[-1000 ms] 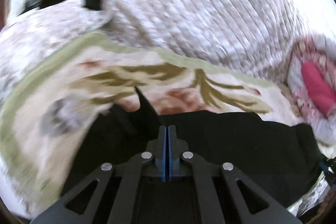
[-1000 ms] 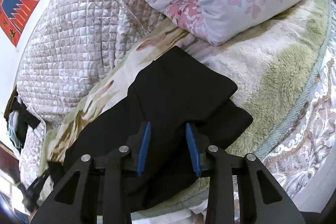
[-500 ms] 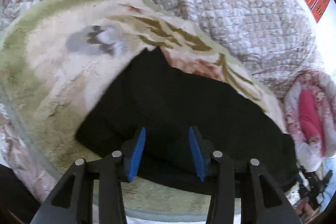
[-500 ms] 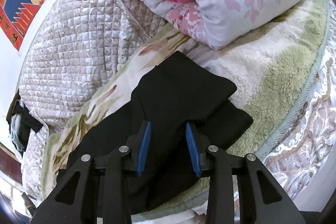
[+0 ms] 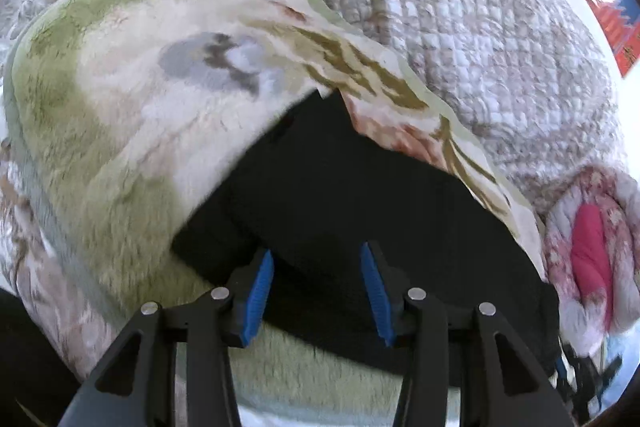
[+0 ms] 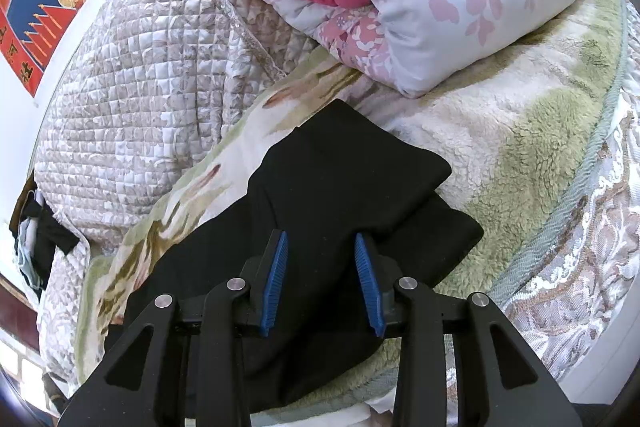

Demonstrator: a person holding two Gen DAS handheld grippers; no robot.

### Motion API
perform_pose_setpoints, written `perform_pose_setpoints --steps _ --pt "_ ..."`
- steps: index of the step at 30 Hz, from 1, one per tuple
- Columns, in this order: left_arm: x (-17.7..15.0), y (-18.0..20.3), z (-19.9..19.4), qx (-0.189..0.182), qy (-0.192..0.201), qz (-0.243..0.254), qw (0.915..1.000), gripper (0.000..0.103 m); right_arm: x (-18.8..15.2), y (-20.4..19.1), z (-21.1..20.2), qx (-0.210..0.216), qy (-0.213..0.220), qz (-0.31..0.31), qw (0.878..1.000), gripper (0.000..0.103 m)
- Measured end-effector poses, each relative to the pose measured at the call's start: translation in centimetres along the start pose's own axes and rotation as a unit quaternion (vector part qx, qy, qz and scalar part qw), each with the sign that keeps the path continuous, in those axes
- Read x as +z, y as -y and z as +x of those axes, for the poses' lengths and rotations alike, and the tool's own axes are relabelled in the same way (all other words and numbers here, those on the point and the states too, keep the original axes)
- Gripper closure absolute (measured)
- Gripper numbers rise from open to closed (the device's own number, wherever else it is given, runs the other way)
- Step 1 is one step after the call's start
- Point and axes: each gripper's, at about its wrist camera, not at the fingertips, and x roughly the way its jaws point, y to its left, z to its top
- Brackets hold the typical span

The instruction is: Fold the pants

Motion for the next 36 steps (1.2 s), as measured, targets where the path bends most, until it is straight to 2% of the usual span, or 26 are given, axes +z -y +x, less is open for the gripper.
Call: perform_pose_setpoints --steps 3,4,5,6,7,9,12,19,21,24,26,29,32,34,36 --pt "0.8 0.3 0.8 0.011 0.013 -0.004 0.9998 0.057 0.2 0.0 -0.1 -0.001 0.006 -0.001 1.0 0.066" --pt "0.8 0.5 1.0 0.019 0.015 0.003 0.9997 0.062 0.2 0.0 -0.1 -0.002 0.01 -0.003 1.0 0.067" --pt "0.9 0.7 1.1 0.033 0.018 0.011 0.9992 0.082 0.4 -0.1 -0.2 -0.005 0.013 -0.005 1.0 0.068" --pt "1.0 0.8 1.2 0.046 0.02 0.016 0.9986 0.093 0.4 -0.2 -0.3 -0.006 0.015 -0.007 1.0 0.07" --pt "1.2 0.6 1.3 0.05 0.016 0.016 0.9985 0.098 0.5 -0.3 -0.4 -0.01 0.018 -0.012 1.0 0.08" --pt "1.3 0.5 1.0 0.053 0.015 0.016 0.9984 0.099 0.9 -0.5 -0.3 -0.016 0.017 -0.018 1.0 0.094" --pt "1.5 1.1 -0.2 0.048 0.029 0.034 0.9979 0.099 1.4 -0.3 -0.1 -0.009 0.008 -0.013 1.0 0.102" --pt "2.5 2.2 -4.0 0.025 0.063 0.058 0.996 0.099 1.5 -0.7 -3.5 0.019 0.026 0.013 0.999 0.103" --pt "2.4 2.1 -4.6 0.035 0.07 0.072 0.9943 0.099 0.8 -0.1 -3.6 0.006 0.015 0.023 1.0 0.103" --pt "1.9 1.2 -3.3 0.056 0.043 0.071 0.995 0.099 -0.2 1.3 -2.7 -0.011 -0.02 0.057 0.998 0.103" --pt "1.5 0.2 -2.3 0.061 0.015 0.056 0.9964 0.099 -0.3 1.0 -3.1 -0.016 -0.015 0.052 0.998 0.103" --pt "1.5 0.3 -3.0 0.052 0.025 0.058 0.9966 0.099 -0.2 0.4 -4.2 -0.009 -0.005 0.047 0.999 0.103" --pt "1.6 0.9 -3.7 0.053 0.041 0.075 0.9949 0.099 -0.6 0.8 -4.0 -0.031 -0.013 0.047 0.998 0.103" --pt "1.5 0.7 -3.0 0.065 0.031 0.077 0.9944 0.099 -1.1 1.5 -3.3 -0.041 -0.029 0.064 0.997 0.103" --pt "1.4 0.3 -2.0 0.075 0.013 0.072 0.9945 0.099 -1.3 1.4 -3.2 -0.054 -0.035 0.056 0.996 0.103"
